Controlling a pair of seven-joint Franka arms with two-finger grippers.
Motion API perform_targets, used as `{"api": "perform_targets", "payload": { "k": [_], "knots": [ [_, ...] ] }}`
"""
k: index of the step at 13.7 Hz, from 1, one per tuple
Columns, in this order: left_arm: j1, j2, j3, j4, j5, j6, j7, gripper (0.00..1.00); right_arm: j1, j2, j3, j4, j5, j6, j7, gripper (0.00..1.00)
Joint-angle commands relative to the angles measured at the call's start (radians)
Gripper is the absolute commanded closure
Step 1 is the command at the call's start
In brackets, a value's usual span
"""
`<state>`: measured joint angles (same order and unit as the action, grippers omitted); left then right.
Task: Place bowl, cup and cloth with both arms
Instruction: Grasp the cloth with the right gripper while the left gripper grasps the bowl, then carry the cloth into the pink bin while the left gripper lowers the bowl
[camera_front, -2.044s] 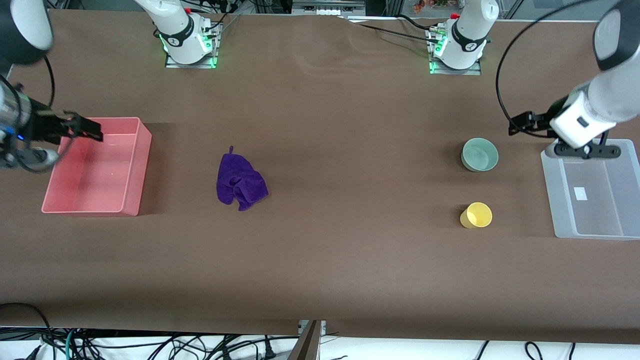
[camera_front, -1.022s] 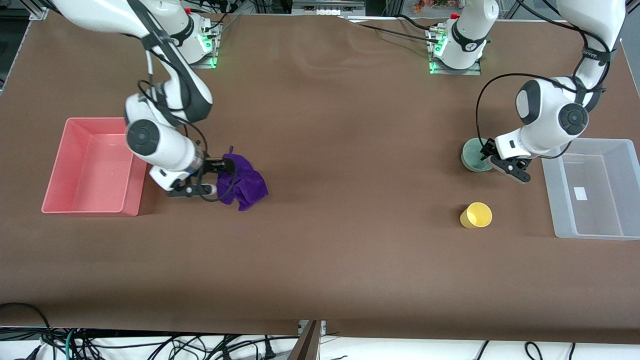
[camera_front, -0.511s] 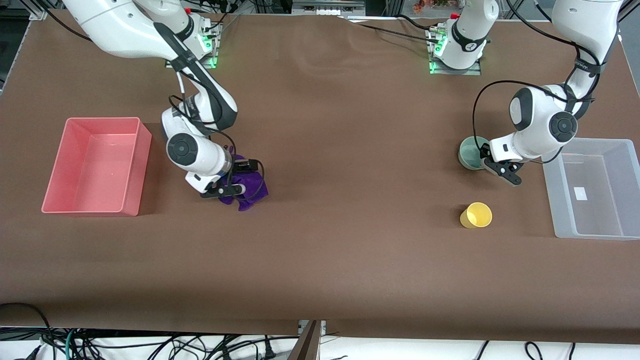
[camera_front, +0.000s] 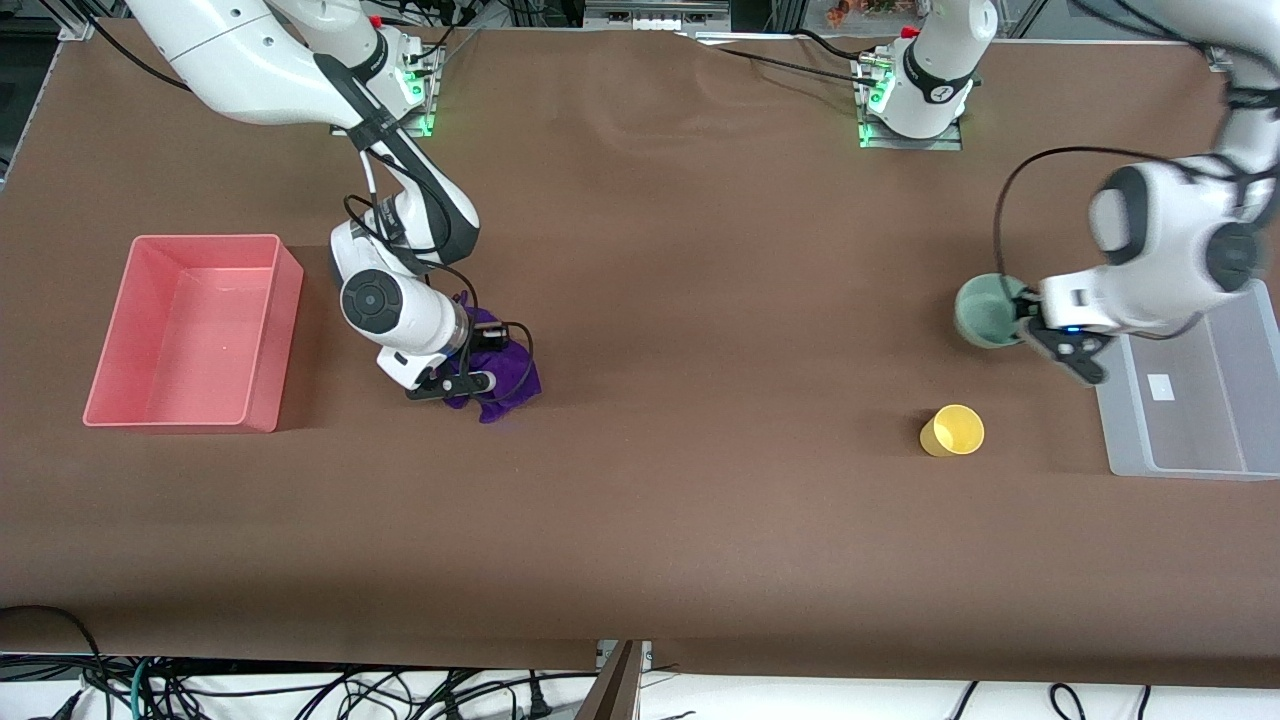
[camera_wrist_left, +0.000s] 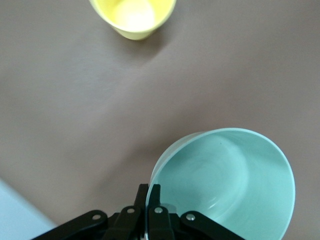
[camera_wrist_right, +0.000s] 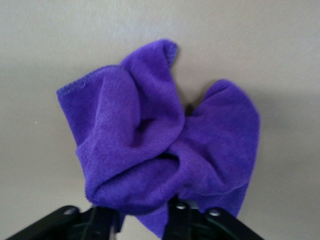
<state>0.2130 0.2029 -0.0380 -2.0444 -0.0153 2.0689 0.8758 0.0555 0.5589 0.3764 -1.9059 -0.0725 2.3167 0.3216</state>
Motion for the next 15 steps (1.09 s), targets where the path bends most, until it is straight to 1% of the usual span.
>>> {"api": "perform_targets", "payload": {
  "k": [1,3,5,6,7,9,11,12,13,14,15],
  "knots": [
    [0.086,0.067,-0.002,0.254,0.047,-0.200,0.086,1.00,-0.010,-0.027,-0.002,0.062,-0.012,-0.087,-0.006,1.00],
    [0.169,0.096,-0.003,0.341,0.124,-0.205,0.132,1.00,-0.010,-0.036,-0.008,0.155,-0.033,-0.231,-0.006,1.00],
    [0.258,0.174,-0.003,0.418,0.130,-0.196,0.161,1.00,-0.010,-0.051,-0.007,0.250,-0.079,-0.378,-0.010,1.00],
    [0.297,0.229,-0.003,0.450,0.132,-0.185,0.164,1.00,-0.010,-0.063,-0.007,0.290,-0.081,-0.445,-0.016,1.00],
    [0.331,0.283,-0.003,0.472,0.132,-0.132,0.166,1.00,-0.011,-0.065,-0.007,0.333,-0.082,-0.504,-0.044,1.00],
    [0.388,0.355,-0.005,0.474,0.129,-0.008,0.192,1.00,-0.014,-0.079,-0.016,0.427,-0.086,-0.644,-0.111,1.00],
    [0.434,0.435,-0.006,0.477,0.112,0.032,0.203,1.00,-0.028,-0.108,-0.051,0.519,-0.084,-0.811,-0.215,1.00],
    [0.443,0.466,-0.010,0.477,0.106,0.071,0.203,1.00,-0.036,-0.114,-0.085,0.563,-0.084,-0.903,-0.301,1.00],
    [0.444,0.486,-0.010,0.477,0.092,0.101,0.204,1.00,-0.043,-0.119,-0.134,0.609,-0.084,-0.975,-0.399,1.00],
    [0.444,0.493,-0.010,0.477,0.089,0.111,0.203,0.93,-0.046,-0.120,-0.204,0.642,-0.084,-1.025,-0.515,1.00],
    [0.444,0.492,-0.010,0.475,0.089,0.109,0.201,0.45,-0.046,-0.129,-0.287,0.651,-0.084,-1.046,-0.646,1.00]
  ]
}}
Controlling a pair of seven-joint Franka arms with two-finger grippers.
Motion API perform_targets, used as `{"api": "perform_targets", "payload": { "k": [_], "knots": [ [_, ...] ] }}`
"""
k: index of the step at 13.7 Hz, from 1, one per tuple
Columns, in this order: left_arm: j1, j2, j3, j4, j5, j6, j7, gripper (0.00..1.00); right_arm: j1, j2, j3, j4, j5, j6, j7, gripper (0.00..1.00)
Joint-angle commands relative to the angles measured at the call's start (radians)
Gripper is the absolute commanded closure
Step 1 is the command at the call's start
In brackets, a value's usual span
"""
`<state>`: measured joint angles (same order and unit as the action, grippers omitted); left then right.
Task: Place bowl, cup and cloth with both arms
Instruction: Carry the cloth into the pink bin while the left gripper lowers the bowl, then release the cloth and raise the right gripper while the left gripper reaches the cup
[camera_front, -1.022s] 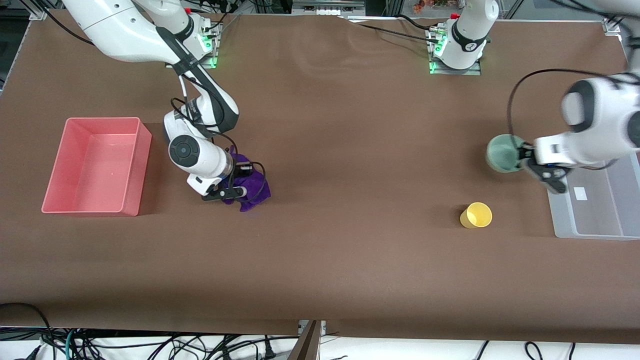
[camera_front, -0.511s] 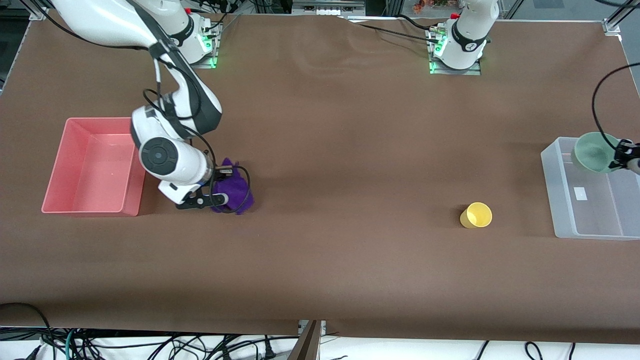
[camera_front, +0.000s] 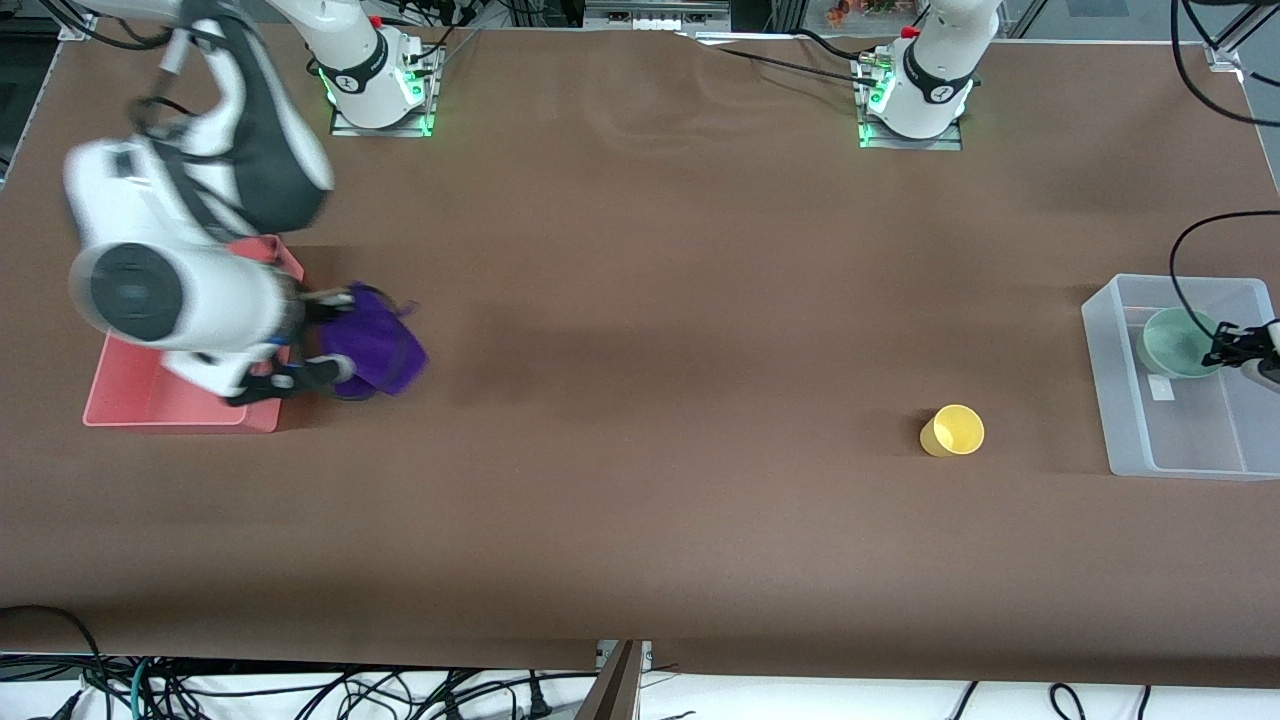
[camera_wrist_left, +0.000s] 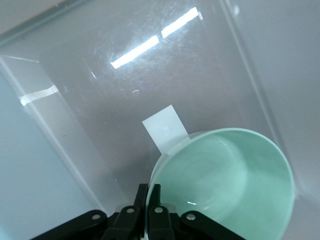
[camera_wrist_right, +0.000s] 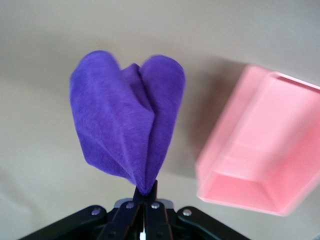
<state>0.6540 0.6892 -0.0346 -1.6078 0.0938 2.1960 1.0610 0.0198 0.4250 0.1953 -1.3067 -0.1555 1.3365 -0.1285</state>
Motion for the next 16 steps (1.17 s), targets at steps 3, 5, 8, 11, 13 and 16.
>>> {"api": "perform_targets", "payload": {
  "k": [3,5,8,11,13,16],
  "knots": [
    [-0.010,-0.057,-0.024,0.049,-0.019,-0.117,0.013,0.02,-0.032,0.009,-0.311,0.028,0.016,-0.034,-0.487,1.00],
    [-0.019,-0.129,-0.079,0.098,-0.017,-0.275,-0.007,0.00,-0.070,0.006,-0.347,-0.060,0.033,0.027,-0.542,1.00],
    [-0.086,-0.175,-0.143,0.202,-0.003,-0.484,-0.117,0.00,-0.080,0.006,-0.379,-0.155,0.036,0.102,-0.553,1.00],
    [-0.258,-0.169,-0.162,0.215,-0.017,-0.504,-0.362,0.00,-0.083,0.008,-0.384,-0.276,0.056,0.218,-0.549,1.00],
    [-0.370,-0.140,-0.165,0.215,-0.019,-0.489,-0.586,0.00,-0.086,0.008,-0.399,-0.350,0.059,0.300,-0.549,1.00],
    [-0.461,-0.087,-0.163,0.195,-0.017,-0.420,-0.830,0.00,-0.089,0.006,-0.401,-0.359,0.059,0.322,-0.549,0.01]
  ]
}}
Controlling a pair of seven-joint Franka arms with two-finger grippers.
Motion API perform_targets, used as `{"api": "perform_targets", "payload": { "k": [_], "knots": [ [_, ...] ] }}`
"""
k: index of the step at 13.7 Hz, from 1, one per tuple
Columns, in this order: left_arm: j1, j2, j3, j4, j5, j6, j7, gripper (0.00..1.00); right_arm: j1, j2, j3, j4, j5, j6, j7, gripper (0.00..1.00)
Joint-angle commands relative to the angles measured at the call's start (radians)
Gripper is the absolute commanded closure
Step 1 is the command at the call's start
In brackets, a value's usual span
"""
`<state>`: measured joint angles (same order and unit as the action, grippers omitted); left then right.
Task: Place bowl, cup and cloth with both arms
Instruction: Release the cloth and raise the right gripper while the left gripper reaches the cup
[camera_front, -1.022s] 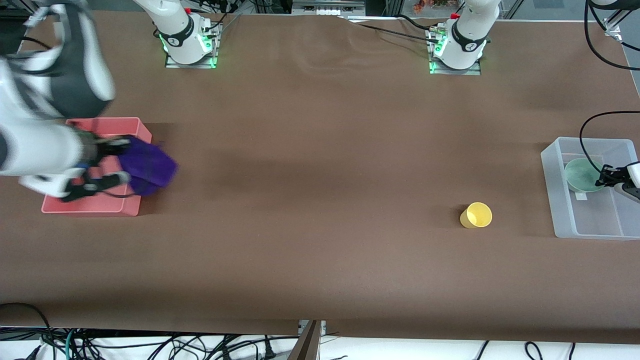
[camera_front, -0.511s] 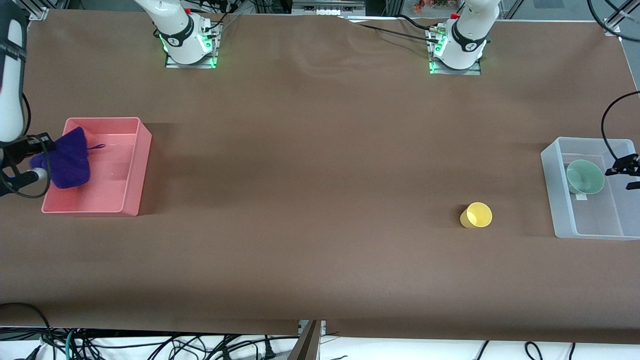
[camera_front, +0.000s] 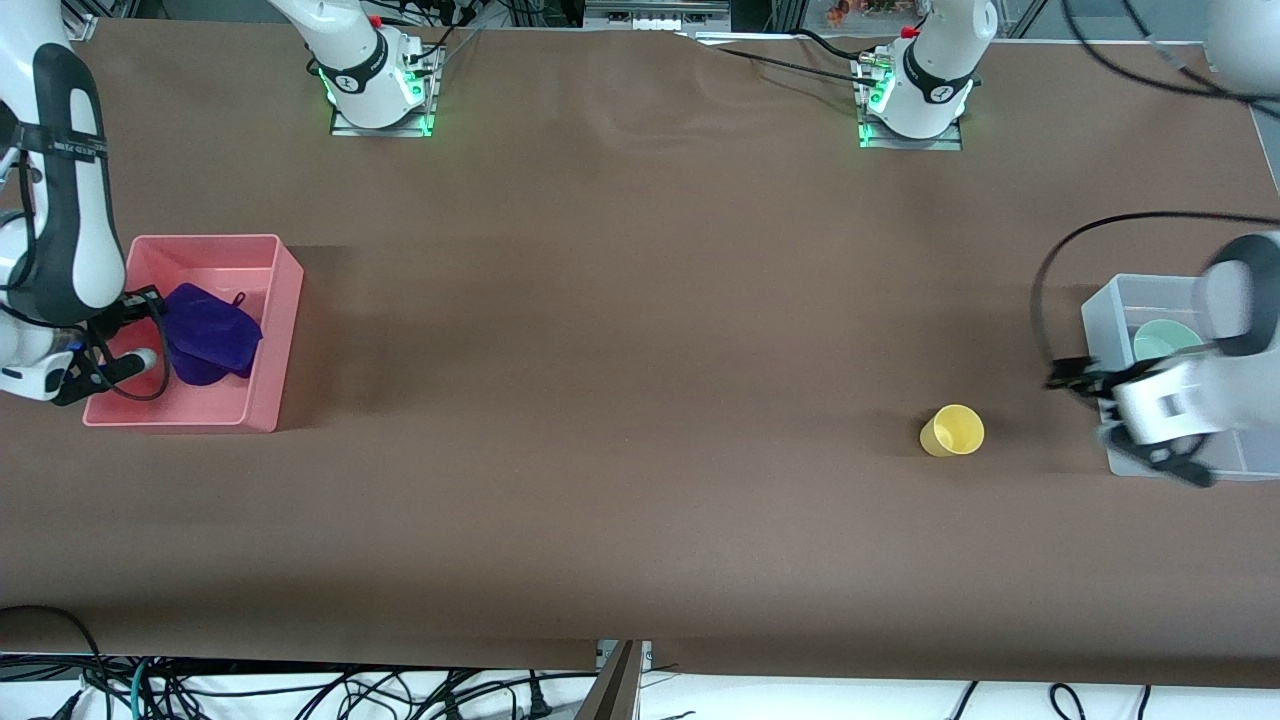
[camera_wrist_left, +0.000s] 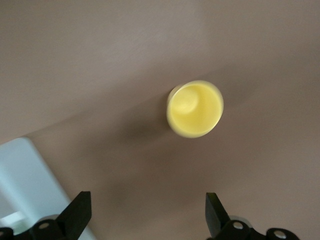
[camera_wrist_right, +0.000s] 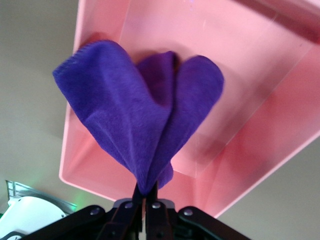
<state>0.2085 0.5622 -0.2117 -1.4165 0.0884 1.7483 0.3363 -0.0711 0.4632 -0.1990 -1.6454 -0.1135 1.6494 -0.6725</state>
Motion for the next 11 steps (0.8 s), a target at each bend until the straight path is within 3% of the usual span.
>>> {"api": "perform_targets", "payload": {
  "k": [1,3,5,6,7,8,11],
  "knots": [
    [-0.020,0.085,0.014,0.005,-0.009,0.048,-0.162,0.00,0.004,-0.044,-0.007,-0.016,0.018,0.001,-0.004,0.00],
    [-0.021,0.143,0.014,-0.007,-0.010,0.138,-0.187,0.06,-0.001,-0.054,-0.005,0.045,0.073,-0.029,-0.004,0.00],
    [-0.020,0.195,0.014,-0.015,-0.015,0.213,-0.271,0.26,-0.001,-0.052,-0.004,0.146,0.098,-0.098,0.002,0.00],
    [-0.018,0.221,0.014,-0.015,-0.015,0.233,-0.323,0.48,0.005,-0.049,0.001,0.198,0.100,-0.136,0.005,0.00],
    [-0.014,0.234,0.012,-0.015,-0.016,0.238,-0.350,0.88,0.016,-0.057,0.016,0.246,0.109,-0.164,0.014,0.00],
    [-0.020,0.234,0.014,-0.015,-0.036,0.235,-0.364,1.00,0.017,-0.080,0.050,0.287,0.121,-0.205,0.051,0.00],
    [-0.011,0.231,0.014,-0.015,-0.059,0.226,-0.358,1.00,0.016,-0.181,0.180,0.300,0.110,-0.278,0.337,0.00]
  ]
}}
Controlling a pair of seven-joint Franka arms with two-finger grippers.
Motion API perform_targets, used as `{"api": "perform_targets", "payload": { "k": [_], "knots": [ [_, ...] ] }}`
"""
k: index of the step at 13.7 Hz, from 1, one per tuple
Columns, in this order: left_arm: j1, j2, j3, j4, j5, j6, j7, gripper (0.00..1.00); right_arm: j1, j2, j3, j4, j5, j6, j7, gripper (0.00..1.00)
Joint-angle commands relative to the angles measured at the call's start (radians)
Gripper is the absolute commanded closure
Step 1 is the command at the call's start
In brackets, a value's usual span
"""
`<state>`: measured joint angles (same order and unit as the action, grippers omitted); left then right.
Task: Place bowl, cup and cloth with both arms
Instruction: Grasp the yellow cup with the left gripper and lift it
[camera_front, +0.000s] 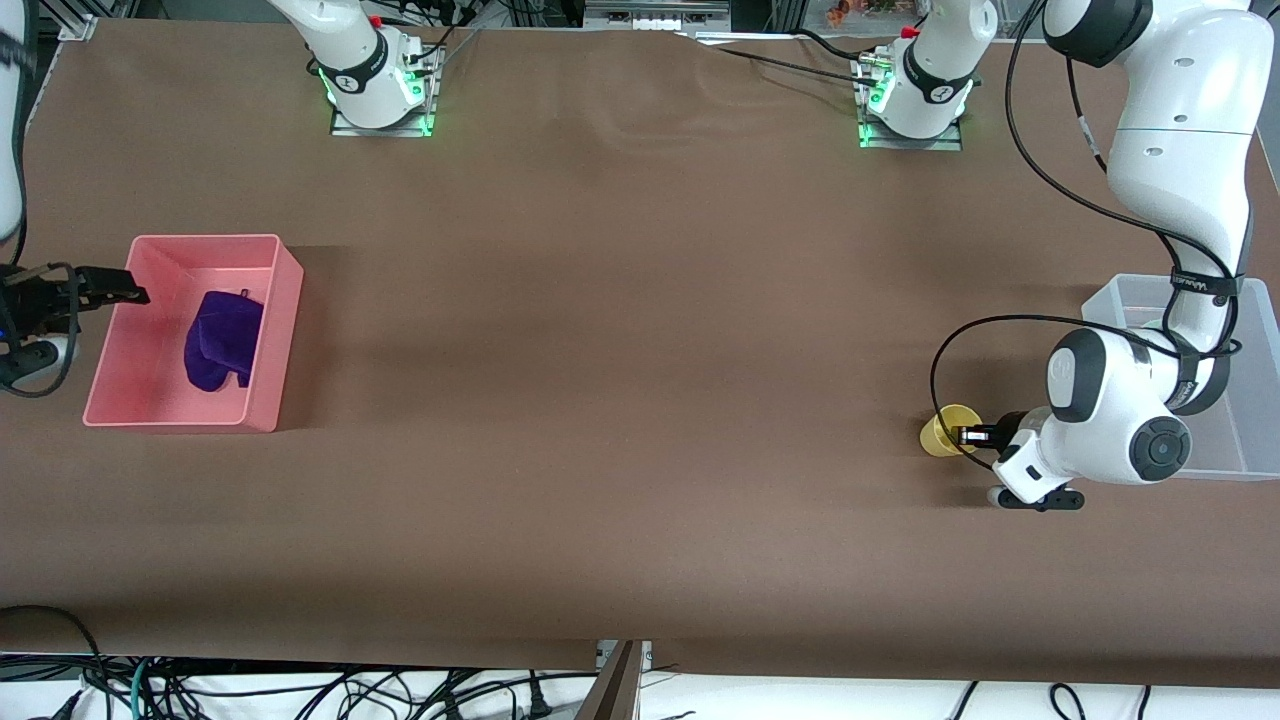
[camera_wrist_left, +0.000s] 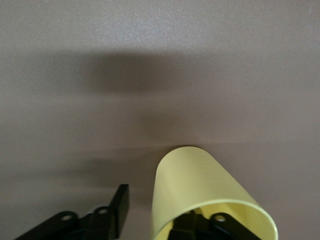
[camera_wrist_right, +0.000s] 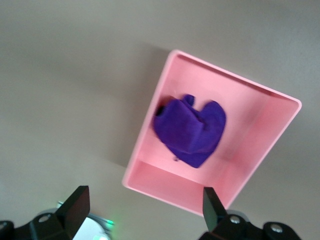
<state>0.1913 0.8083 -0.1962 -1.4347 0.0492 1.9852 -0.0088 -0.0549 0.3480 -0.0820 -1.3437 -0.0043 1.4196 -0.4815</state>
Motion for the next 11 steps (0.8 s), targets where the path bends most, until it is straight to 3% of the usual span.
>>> {"api": "perform_targets", "payload": {
  "k": [1,4,8,11],
  "knots": [
    [0.005,-0.017,-0.003,0.004,-0.020,-0.013,-0.014,1.00,0.000,-0.088,0.092,-0.003,0.007,-0.079,0.214,0.00],
    [0.002,-0.064,-0.005,0.023,-0.020,-0.142,-0.019,1.00,0.000,-0.150,0.185,0.000,-0.035,-0.116,0.314,0.00],
    [0.017,-0.230,0.012,0.016,0.075,-0.339,0.157,1.00,-0.003,-0.240,0.183,-0.009,-0.052,-0.005,0.323,0.00],
    [0.152,-0.282,0.015,0.008,0.225,-0.347,0.457,1.00,-0.008,-0.280,0.182,-0.066,-0.054,-0.005,0.314,0.00]
  ]
}}
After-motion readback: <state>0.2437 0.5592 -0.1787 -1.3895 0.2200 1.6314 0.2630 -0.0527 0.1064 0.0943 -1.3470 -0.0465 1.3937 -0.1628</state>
